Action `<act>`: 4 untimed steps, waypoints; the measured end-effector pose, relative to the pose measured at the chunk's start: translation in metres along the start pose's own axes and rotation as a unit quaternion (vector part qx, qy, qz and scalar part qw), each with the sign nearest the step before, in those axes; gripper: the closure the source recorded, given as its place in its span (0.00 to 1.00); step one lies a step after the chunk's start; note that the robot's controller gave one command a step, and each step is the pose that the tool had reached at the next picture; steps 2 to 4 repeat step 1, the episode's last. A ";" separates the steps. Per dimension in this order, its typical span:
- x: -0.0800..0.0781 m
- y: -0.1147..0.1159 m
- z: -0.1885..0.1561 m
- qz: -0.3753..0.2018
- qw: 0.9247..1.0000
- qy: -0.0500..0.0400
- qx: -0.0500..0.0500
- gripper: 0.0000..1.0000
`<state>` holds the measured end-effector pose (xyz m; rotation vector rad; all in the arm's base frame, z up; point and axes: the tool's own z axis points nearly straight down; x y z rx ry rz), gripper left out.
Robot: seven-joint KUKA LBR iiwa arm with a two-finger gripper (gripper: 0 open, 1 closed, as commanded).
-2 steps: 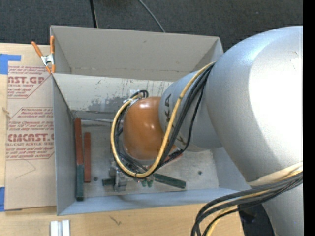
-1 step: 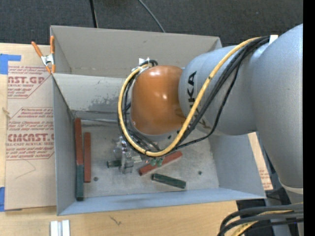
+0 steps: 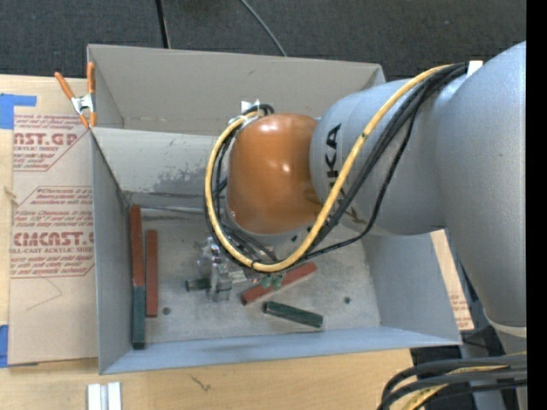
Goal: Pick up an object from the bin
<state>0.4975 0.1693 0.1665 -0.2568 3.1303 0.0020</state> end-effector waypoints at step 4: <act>0.006 -0.018 -0.036 0.001 1.000 0.002 0.001 1.00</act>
Offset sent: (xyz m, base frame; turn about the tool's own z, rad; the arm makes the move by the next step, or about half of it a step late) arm -0.0006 -0.0134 0.0845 0.0257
